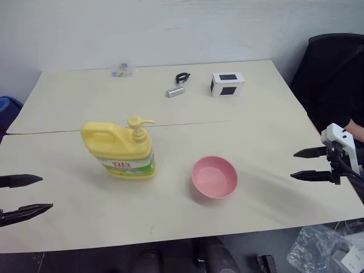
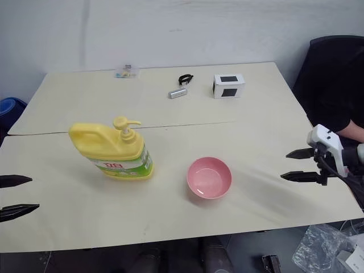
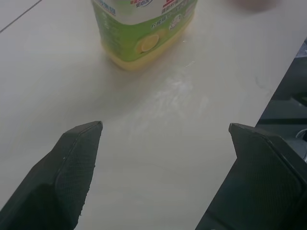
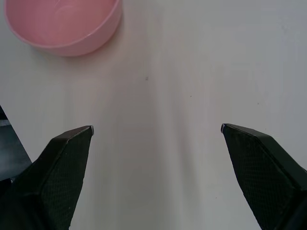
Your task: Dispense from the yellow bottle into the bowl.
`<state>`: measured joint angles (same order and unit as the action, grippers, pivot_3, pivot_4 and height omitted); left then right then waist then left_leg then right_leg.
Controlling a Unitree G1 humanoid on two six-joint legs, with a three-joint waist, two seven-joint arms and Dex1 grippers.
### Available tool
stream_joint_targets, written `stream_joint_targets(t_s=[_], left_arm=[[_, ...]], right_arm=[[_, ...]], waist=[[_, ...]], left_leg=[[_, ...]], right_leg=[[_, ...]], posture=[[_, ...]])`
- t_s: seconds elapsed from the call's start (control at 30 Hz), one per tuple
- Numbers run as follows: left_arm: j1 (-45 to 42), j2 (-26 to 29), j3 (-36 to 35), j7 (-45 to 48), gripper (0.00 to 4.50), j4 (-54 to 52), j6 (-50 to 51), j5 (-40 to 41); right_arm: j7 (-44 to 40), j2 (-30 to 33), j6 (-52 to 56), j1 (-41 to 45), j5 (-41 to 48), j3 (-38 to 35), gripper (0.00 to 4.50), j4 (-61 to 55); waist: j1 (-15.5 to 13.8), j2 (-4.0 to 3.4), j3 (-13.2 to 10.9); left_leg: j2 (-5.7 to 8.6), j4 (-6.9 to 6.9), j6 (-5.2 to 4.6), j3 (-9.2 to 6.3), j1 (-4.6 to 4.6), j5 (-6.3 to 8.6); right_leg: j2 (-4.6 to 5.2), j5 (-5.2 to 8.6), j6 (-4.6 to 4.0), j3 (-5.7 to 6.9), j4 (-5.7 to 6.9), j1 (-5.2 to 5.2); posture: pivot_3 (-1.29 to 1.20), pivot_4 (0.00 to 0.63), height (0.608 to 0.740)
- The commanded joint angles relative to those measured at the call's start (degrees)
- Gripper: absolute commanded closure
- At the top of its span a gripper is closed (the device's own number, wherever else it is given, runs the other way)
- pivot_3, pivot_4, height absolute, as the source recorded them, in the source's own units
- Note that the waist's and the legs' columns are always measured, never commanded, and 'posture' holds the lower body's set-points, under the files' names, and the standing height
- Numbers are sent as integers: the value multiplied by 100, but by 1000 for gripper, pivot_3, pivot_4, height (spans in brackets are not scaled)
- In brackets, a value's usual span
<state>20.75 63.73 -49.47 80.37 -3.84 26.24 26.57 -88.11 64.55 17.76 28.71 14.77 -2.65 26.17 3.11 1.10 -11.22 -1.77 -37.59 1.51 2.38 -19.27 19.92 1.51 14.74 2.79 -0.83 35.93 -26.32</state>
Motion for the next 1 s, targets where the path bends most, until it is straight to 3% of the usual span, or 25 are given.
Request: stream_joint_targets(t_s=[0.03, 0.37, 0.67, 0.9, 1.0], left_arm=[[-272, -11, 61, -119, 51, 71, -113, 64], [-1268, 138, 136, -374, 51, -64, 774, 838], [-2235, 705, 388, -187, 51, -1659, 2185, 2565], [-1780, 782, 1268, 203, 51, -2926, 1529, 2094], [-1697, 744, 1663, 240, 0, -3057, 1123, 1742]], right_arm=[[41, 142, -149, 75, 55, -233, 51, -140], [118, 171, 490, -224, 470, -455, 51, -1014], [708, -31, 1536, -1068, 1270, -616, 51, -3884], [1754, -452, 1948, -1298, 1142, 127, 51, -5600], [2196, -858, 1919, -1195, 898, 724, 639, -5811]], waist=[[-1, 0, 0], [6, 1, 0], [9, 6, 0], [1, 15, -2], [-2, 36, 6]], left_leg=[[0, -3, 0, 1, 0, 0], [0, -13, 0, 14, -2, 0], [-2, -28, 1, 25, -9, 4], [5, -45, 6, 36, -5, 6], [3, -51, 8, 38, -3, 5]], right_leg=[[-2, 0, 0, -1, 2, 0], [-10, -8, 12, -66, 10, -5], [-9, -21, 36, -95, 10, -5], [-36, -20, 35, -115, 12, -5], [-86, -18, 32, -129, 8, -3]], posture=[[0, 150, 740], [0, 150, 740], [0, 150, 740], [0, 150, 740], [0, 150, 740]])
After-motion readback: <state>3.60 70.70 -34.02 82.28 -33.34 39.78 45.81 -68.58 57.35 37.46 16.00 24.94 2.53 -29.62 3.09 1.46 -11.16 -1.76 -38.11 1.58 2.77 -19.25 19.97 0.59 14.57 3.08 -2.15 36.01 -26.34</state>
